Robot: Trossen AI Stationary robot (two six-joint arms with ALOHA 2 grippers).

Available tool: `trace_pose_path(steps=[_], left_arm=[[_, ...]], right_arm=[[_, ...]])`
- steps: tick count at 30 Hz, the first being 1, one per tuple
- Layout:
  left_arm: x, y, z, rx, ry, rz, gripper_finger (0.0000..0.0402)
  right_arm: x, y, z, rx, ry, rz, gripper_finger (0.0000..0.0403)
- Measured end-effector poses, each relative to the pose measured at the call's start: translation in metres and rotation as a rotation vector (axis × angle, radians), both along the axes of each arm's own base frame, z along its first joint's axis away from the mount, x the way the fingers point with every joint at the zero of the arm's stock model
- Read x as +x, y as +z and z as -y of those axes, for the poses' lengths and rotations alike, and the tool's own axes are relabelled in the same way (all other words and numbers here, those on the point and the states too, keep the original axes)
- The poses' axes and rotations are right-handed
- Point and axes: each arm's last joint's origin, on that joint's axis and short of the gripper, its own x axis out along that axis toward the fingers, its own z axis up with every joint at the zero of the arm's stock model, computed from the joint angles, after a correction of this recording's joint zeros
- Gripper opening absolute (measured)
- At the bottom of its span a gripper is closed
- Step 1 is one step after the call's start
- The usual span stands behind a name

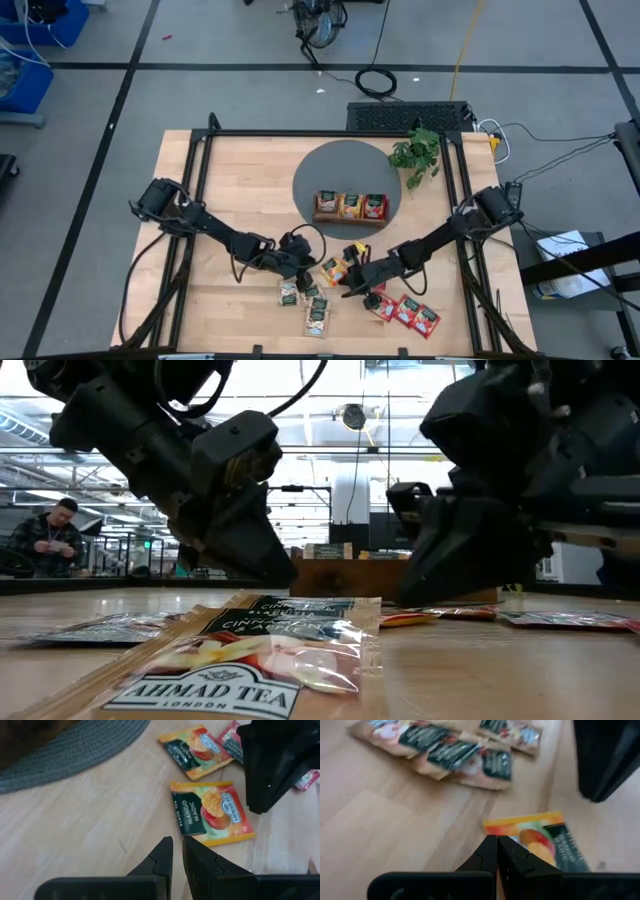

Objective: Pick & Place Tea
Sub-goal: Put the yellow tea bag into the middle section of the wooden organiser

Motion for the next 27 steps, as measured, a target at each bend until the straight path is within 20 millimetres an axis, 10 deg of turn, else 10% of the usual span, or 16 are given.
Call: trace_pose_path(steps=[18,27], left_arm=[[0.007,0.007,-0.001,0.033,-0.043,0.085,0.0049],[0.009,0.007,-0.007,0.043,-0.008,0.092,0.0130]], right_arm=[[0.000,-0.017,0.021,0.030,-0.093,-0.132,0.0000],[-0.002,-0.009,0.015,0.054,-0.049,-0.101,0.0000]])
